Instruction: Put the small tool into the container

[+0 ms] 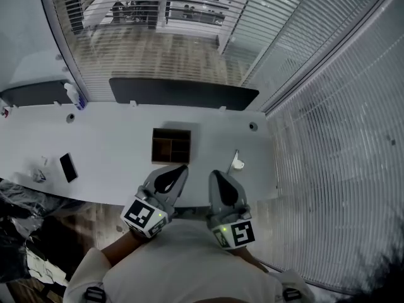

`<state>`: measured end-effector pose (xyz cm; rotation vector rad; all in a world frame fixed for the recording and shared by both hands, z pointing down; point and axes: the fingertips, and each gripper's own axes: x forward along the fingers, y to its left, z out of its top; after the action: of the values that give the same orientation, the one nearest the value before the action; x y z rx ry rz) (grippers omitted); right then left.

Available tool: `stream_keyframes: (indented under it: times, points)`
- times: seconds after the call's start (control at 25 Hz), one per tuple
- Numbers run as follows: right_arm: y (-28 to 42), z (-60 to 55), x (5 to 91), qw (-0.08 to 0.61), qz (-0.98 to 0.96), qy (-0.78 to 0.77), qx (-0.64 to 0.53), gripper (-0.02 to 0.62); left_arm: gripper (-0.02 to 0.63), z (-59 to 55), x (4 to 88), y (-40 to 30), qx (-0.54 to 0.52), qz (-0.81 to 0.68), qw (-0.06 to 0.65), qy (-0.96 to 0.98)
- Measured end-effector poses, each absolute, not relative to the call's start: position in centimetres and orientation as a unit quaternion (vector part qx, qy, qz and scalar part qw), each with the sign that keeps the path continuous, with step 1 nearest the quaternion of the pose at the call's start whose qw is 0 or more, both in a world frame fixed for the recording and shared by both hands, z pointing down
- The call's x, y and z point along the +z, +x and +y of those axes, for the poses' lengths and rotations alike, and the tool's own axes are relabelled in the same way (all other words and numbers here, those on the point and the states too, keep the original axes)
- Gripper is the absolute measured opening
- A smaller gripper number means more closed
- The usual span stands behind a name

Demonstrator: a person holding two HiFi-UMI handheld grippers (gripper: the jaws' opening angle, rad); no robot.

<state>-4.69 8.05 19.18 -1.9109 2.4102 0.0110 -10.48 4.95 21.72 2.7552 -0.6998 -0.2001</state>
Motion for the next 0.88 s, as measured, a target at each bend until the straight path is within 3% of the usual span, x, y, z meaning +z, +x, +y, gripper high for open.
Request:
stream_keyframes:
  times: [0.88]
  points:
    - [3.3,6.4,18.6,0.052,0.775,-0.630,0.024,0.000,0.003,3.5,21.1,-2.2,-0.052,-0.219,0.124,0.967]
